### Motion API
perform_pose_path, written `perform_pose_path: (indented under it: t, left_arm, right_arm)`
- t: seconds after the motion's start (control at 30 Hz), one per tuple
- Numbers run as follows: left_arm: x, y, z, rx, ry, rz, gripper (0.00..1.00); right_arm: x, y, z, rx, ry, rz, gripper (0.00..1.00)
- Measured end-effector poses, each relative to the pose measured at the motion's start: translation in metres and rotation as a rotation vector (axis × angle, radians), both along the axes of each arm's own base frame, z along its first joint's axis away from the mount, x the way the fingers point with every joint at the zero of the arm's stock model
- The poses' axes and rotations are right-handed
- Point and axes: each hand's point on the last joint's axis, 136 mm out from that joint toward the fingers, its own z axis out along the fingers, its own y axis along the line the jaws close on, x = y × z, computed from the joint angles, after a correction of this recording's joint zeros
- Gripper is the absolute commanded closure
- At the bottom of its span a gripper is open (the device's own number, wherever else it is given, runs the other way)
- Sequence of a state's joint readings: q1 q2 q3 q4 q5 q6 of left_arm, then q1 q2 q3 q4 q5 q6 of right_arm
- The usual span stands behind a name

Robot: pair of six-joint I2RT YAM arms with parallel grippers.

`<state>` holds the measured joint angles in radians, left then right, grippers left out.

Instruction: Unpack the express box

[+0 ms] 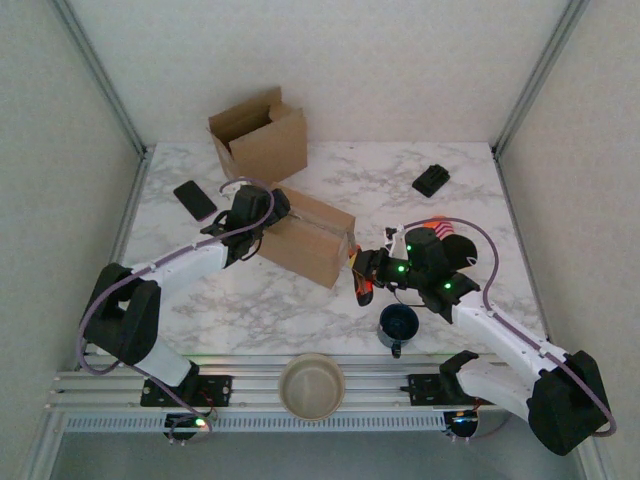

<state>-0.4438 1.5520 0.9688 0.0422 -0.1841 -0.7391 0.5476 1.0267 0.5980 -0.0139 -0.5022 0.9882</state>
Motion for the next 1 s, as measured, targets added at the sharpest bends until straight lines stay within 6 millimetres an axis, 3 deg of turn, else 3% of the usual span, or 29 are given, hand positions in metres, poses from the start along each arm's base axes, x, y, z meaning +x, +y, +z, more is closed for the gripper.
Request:
perform_pose_path:
  t: [1.0]
  left_arm:
    - [0.000, 0.002, -0.001, 0.004, 0.001, 0.009, 0.00]
  right_arm:
    - [-0.015, 0.010, -0.001, 0.090, 0.021, 0.040, 1.00]
